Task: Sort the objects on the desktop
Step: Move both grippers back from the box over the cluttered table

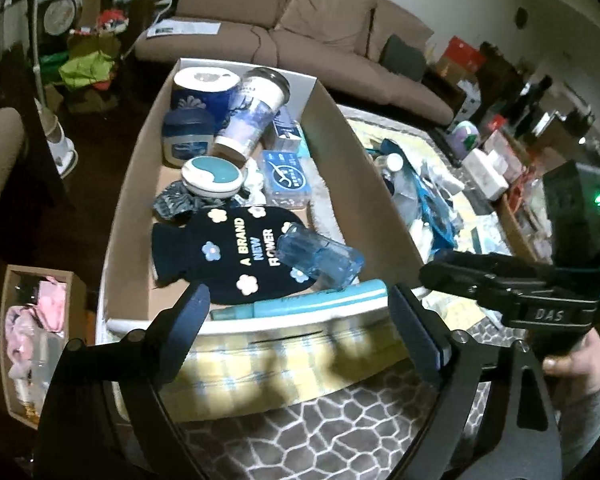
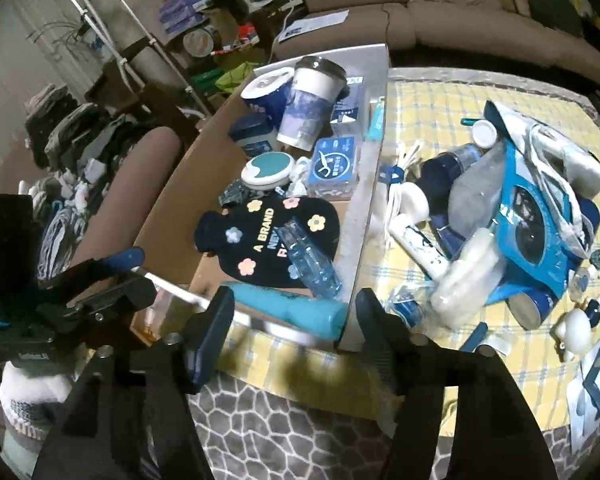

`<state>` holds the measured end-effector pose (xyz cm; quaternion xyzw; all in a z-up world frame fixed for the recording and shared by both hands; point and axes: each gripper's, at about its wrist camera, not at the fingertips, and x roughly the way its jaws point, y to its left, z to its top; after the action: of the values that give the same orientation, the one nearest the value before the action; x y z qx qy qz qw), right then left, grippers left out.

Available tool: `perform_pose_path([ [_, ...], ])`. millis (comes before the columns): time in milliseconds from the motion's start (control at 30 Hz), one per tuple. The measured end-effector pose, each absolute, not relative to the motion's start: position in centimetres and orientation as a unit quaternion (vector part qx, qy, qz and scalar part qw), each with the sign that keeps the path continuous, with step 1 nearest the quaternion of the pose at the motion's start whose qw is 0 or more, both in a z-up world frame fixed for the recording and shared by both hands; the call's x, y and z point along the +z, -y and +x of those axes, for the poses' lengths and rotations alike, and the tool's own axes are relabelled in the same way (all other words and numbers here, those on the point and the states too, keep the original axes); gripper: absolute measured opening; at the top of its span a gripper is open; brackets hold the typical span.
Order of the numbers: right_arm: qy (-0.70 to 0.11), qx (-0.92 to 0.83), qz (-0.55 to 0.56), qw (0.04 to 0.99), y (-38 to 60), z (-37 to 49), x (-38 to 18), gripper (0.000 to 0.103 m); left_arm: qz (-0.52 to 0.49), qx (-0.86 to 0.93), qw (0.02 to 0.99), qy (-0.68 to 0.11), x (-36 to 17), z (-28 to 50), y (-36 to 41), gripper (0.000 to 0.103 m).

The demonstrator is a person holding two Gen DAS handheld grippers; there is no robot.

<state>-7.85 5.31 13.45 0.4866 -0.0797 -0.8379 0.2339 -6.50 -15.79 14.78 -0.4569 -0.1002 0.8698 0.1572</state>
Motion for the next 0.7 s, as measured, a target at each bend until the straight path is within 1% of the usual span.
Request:
perform_pose_path([
  [233, 0.069, -0.847, 0.478, 0.221, -5.7, -5.7, 14.3, 0.077, -0.451, 0.876, 0.147, 0.082, 16.0, -4.4, 15.9, 0.091],
  [300, 0.064, -0.85, 0.476, 0.218, -5.8, -5.1, 14.5, 0.085, -0.448, 0.879, 0.145, 0.077, 16.4, -3.8, 15.7, 0.091],
  [333, 0.061, -0.851, 0.475, 0.216, -5.9, -4.7, 14.6, 0.087, -0.447, 0.88, 0.145, 0.075, 16.6, -3.5, 15.7, 0.093],
  [367, 0.059, -0.851, 0.475, 0.214, -6.0, -4.4, 14.7, 0.091, -0.446, 0.88, 0.144, 0.073, 16.8, -3.2, 15.6, 0.095],
  [400, 0.058, -0.852, 0.476, 0.211, -6.1, -4.2, 14.7, 0.097, -0.444, 0.882, 0.144, 0.071, 16.9, -2.9, 15.5, 0.103],
  [467, 0.055, -0.854, 0.475, 0.204, -6.5, -3.6, 14.6, 0.103, -0.441, 0.883, 0.144, 0.066, 17.2, -2.4, 15.2, 0.103],
  [700, 0.059, -0.859, 0.478, 0.174, -9.8, -1.6, 13.2, 0.103, -0.443, 0.881, 0.155, 0.064, 16.9, -0.8, 13.3, 0.103],
])
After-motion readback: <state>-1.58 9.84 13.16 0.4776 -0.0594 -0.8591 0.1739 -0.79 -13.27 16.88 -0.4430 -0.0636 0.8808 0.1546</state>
